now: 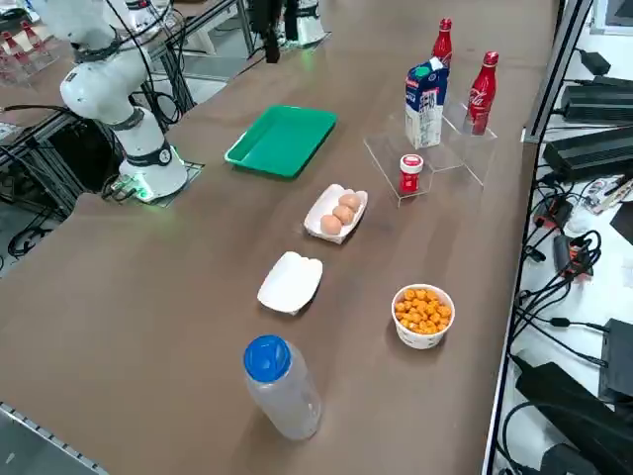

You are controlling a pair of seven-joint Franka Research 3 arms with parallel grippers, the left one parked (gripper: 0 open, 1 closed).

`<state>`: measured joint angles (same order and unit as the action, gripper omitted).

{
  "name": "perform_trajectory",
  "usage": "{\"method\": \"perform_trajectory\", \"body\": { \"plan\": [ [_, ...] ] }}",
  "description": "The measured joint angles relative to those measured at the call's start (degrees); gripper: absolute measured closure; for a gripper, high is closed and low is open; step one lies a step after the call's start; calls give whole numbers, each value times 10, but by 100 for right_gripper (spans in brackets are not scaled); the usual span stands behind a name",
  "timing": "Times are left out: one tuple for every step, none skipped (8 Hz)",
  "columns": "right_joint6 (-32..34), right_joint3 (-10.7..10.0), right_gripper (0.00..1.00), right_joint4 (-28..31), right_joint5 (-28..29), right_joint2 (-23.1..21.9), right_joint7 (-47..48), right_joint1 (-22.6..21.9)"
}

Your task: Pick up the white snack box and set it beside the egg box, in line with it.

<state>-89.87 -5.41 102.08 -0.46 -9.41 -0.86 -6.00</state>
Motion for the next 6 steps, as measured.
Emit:
{"method": "perform_trajectory", "body": {
  "plan": [
    [-6,0,0,15,0,-12,1,0],
    [-11,-1,0,15,0,-14,1,3],
    [-12,-3,0,10,0,-11,1,10],
    [-7,-4,0,-6,0,1,1,13],
    [-1,-4,0,-26,0,17,0,14],
    [3,-4,0,-40,0,32,0,14]
  ]
}}
